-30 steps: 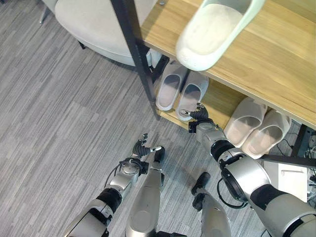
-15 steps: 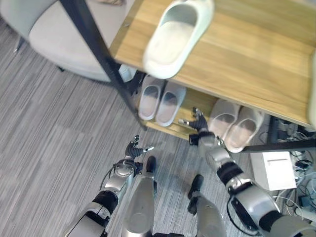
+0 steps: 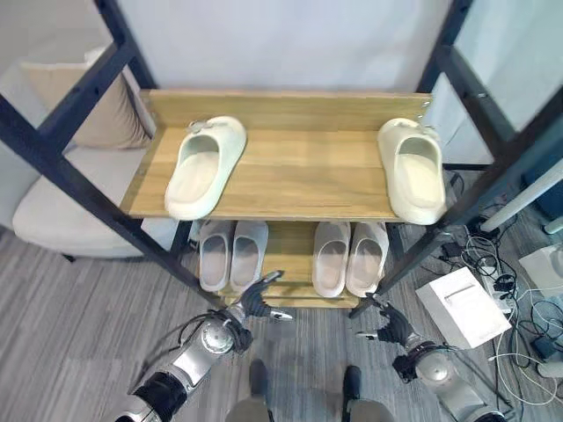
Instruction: Arrange the slippers neatly on the shoe rack.
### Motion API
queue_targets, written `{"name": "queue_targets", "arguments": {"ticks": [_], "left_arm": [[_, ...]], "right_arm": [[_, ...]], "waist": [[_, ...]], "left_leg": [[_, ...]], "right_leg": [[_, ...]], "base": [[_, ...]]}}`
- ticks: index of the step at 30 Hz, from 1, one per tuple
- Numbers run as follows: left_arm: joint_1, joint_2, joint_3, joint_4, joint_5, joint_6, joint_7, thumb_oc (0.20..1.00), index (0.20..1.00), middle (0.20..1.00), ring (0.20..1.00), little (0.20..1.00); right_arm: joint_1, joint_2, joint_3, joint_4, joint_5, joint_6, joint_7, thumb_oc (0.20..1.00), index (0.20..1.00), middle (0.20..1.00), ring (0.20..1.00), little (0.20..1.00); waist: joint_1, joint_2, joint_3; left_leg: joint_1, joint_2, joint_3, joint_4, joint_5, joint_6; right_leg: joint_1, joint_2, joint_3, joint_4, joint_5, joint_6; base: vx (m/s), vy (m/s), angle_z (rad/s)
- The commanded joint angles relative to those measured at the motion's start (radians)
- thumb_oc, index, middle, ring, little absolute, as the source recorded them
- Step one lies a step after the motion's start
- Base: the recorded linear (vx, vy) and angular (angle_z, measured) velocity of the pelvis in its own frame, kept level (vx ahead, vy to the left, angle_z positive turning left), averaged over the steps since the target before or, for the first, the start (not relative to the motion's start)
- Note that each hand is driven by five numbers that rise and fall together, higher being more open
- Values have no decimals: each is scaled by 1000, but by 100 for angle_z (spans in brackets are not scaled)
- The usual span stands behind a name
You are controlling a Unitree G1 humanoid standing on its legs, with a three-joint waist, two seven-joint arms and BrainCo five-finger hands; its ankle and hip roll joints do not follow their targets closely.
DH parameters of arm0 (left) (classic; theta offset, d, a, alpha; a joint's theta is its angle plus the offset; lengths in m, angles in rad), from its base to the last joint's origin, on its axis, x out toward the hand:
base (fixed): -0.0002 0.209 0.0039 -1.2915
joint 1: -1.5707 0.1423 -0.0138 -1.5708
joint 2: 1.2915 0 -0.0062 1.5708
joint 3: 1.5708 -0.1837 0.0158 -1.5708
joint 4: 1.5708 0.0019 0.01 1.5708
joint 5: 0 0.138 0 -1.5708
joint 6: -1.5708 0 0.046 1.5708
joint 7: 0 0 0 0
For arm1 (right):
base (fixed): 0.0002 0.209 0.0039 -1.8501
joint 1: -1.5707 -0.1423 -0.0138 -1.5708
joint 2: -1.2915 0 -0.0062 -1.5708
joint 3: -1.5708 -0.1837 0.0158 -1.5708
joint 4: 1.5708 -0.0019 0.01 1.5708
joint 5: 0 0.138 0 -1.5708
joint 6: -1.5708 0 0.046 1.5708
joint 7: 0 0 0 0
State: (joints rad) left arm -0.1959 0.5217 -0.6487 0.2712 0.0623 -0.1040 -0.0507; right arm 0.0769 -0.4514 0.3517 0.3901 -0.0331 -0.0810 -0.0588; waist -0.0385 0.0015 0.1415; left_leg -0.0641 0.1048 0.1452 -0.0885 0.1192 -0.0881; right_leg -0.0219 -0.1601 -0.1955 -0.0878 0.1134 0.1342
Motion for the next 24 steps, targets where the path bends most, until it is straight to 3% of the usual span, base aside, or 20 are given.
{"name": "queue_targets", "arguments": {"ticks": [1, 3, 4, 6, 8, 11, 12, 13, 14, 15, 16, 19, 22, 24], "left_arm": [[-120, 45, -47, -47, 68, -92, -143, 1000, 1000, 1000, 1000, 1000], [-206, 101, -97, -230, -43, -103, -205, 1000, 1000, 1000, 1000, 1000], [-206, 105, -97, -235, -47, -100, -207, 1000, 1000, 1000, 1000, 1000], [-269, 117, -87, -369, -224, -93, -246, 1000, 1000, 1000, 1000, 1000], [-306, 107, -16, -433, -380, -90, -228, 1000, 1000, 1000, 1000, 1000], [-304, 88, 61, -454, -430, -97, -185, 1000, 1000, 1000, 1000, 1000], [-295, 57, 149, -451, -434, -113, -129, 1000, 1000, 1000, 1000, 1000], [-307, 21, 263, -440, -391, -136, -37, 1000, 1000, 1000, 1000, 1000], [-305, 20, 264, -442, -390, -135, -35, 1000, 1000, 1000, 1000, 1000], [-321, 12, 323, -421, -336, -147, 28, 1000, 1000, 1000, 1000, 1000], [-354, 18, 391, -373, -186, -148, 127, 1000, 1000, 1000, 1000, 1000], [-418, 46, 459, -262, 22, -126, 289, 1000, 1000, 1000, 1000, 1000], [-487, 157, 473, -125, 206, -80, 390, 1000, 1000, 1000, 1000, 1000], [-525, 296, 466, -7, 358, -21, 463, 1000, 1000, 1000, 1000, 1000]], "right_arm": [[-81, 1, -16, 6, -17, -56, 36, 1000, 1000, 1000, 1000, 1000], [-81, -2, -13, 55, -9, -57, 48, 1000, 1000, 1000, 1000, 1000], [-82, -1, -14, 56, -9, -58, 48, 1000, 1000, 1000, 1000, 1000], [-76, 5, -16, 73, -6, -55, 55, 1000, 1000, 1000, 1000, 1000], [-57, 13, -30, 58, -4, -51, 57, 1000, 1000, 1000, 1000, 1000], [-37, 21, -37, 45, 0, -49, 61, 1000, 1000, 1000, 1000, 1000], [-15, 35, -49, 31, 4, -45, 68, 1000, 1000, 1000, 1000, 1000], [1, 50, -52, 29, 5, -38, 71, 1000, 1000, 1000, 1000, 1000], [0, 48, -51, 28, 5, -37, 71, 1000, 1000, 1000, 1000, 1000], [11, 56, -52, 24, 12, -39, 76, 1000, 1000, 1000, 1000, 1000], [23, 67, -47, 38, 19, -38, 86, 1000, 1000, 1000, 1000, 1000], [29, 69, -31, 46, 19, -42, 93, 1000, 1000, 1000, 1000, 1000], [30, 60, -20, 54, 33, -53, 92, 1000, 1000, 1000, 1000, 1000], [32, 51, -10, 60, 46, -63, 90, 1000, 1000, 1000, 1000, 1000]], "waist": [[-8, -7, 13], [-29, 4, -12], [-29, 4, -11], [-38, 10, -26], [-43, 13, -39], [-44, 14, -45], [-39, 11, -50], [-37, 10, -56], [-39, 11, -56], [-39, 11, -58], [-38, 10, -59], [-43, 9, -62], [-48, 12, -63], [-49, 16, -61]], "left_leg": [[29, 36, 5, 2, -26, -33], [46, 39, 24, 1, -34, -34], [47, 39, 25, 1, -34, -34], [54, 40, 33, 1, -35, -37], [56, 41, 37, 1, -32, -43], [54, 41, 34, 1, -30, -45], [55, 42, 31, 1, -30, -46], [56, 43, 30, 1, -29, -49], [56, 43, 30, 1, -29, -49], [57, 43, 29, 1, -31, -49], [65, 44, 30, 1, -39, -51], [67, 45, 34, 1, -39, -51], [68, 44, 39, 1, -42, -52], [69, 43, 46, 1, -44, -50]], "right_leg": [[21, -34, -16, 18, -18, 61], [32, -34, -8, 5, -15, 66], [32, -34, -8, 5, -15, 66], [37, -33, -4, 2, -13, 67], [44, -32, -7, 1, -13, 68], [47, -31, -12, 1, -14, 66], [51, -32, -16, 1, -15, 65], [52, -31, -19, 1, -18, 63], [52, -31, -20, 1, -18, 63], [53, -31, -21, 1, -20, 63], [62, -31, -20, 1, -27, 62], [61, -30, -20, 1, -27, 61], [59, -29, -15, 1, -28, 64], [54, -28, -9, 1, -27, 68]], "base": [[111, -31, -22], [43, -32, -17], [22, -28, -20], [27, -29, -12], [33, -37, -4], [20, -25, 0], [45, -36, 4], [45, -36, 3], [39, -22, 3], [53, -16, 1], [53, -21, 2], [37, -10, 2], [22, 0, -3], [38, 8, -8]]}}
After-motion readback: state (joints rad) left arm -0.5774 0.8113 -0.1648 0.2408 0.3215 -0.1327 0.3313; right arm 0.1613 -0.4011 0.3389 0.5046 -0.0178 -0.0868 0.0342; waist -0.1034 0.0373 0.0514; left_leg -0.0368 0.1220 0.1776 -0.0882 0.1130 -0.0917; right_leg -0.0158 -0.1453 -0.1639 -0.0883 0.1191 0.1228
